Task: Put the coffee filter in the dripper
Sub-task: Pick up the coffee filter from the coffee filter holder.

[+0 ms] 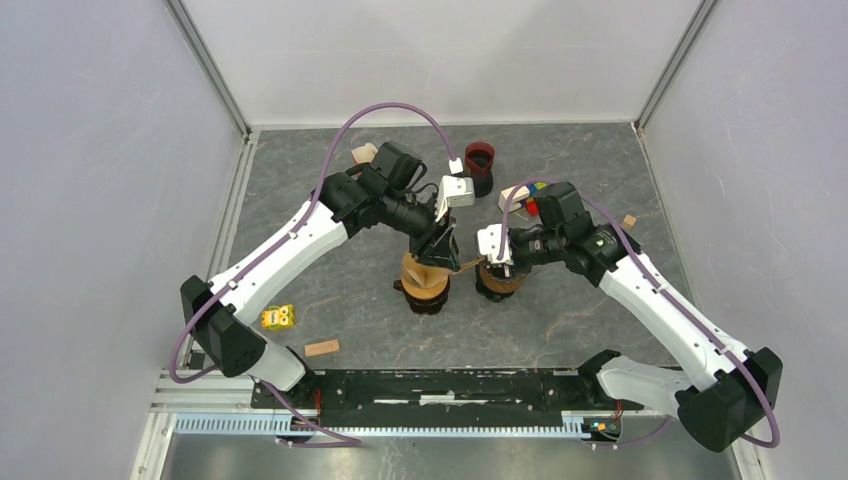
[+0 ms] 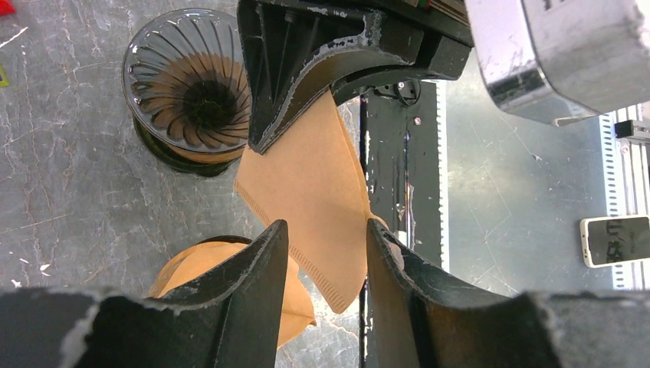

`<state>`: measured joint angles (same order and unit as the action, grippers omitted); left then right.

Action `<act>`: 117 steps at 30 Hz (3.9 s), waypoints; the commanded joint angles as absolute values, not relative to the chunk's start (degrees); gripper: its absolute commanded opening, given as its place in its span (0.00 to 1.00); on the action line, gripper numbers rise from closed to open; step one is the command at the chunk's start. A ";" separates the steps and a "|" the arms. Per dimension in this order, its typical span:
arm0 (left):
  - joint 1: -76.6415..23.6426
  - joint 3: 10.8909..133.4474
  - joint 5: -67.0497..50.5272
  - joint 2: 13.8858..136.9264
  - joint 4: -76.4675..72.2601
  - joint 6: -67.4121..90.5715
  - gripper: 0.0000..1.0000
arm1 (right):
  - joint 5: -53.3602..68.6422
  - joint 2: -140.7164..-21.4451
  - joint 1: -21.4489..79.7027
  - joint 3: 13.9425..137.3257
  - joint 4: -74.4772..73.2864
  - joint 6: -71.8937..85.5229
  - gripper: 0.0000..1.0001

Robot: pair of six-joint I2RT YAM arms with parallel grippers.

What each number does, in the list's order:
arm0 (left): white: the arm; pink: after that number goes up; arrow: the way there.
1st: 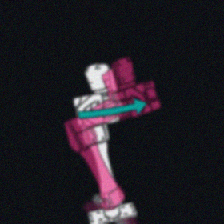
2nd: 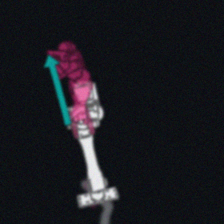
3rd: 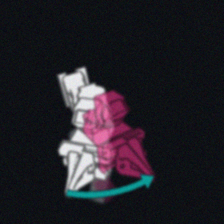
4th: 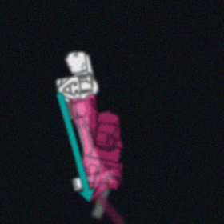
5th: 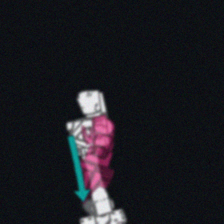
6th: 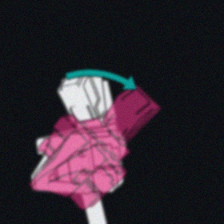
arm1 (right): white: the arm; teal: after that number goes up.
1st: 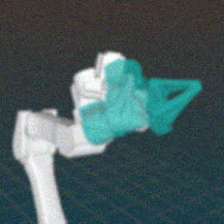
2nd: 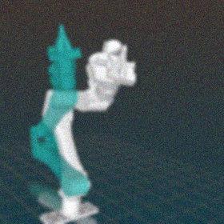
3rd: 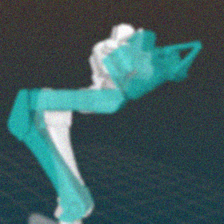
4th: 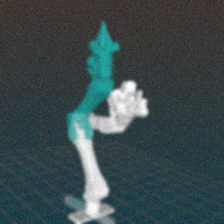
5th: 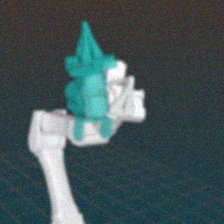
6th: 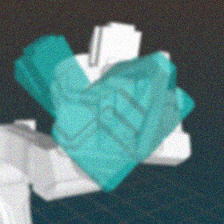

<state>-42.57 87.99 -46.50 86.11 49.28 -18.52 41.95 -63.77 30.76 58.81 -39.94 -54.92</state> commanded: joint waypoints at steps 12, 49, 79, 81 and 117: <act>-43.11 88.37 -45.36 86.44 47.02 -19.52 0.49 | 42.02 -64.87 31.11 61.95 -40.00 -52.72 0.00; -43.33 89.14 -44.34 87.57 45.37 -16.98 0.02 | 42.80 -64.01 31.07 60.32 -40.75 -54.64 0.00; -43.33 90.24 -37.69 86.35 46.64 -21.53 0.49 | 44.47 -67.10 31.11 61.22 -41.33 -52.21 0.00; -43.37 90.20 -37.79 86.39 46.76 -22.16 0.50 | 44.63 -67.32 31.11 61.34 -41.47 -52.21 0.00; -44.30 89.30 -32.43 85.57 47.42 -29.96 0.74 | 44.78 -67.96 31.09 60.90 -41.55 -51.68 0.00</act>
<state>-44.01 88.12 -33.39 87.57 47.68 -26.81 43.51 -68.12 30.76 59.79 -41.52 -52.03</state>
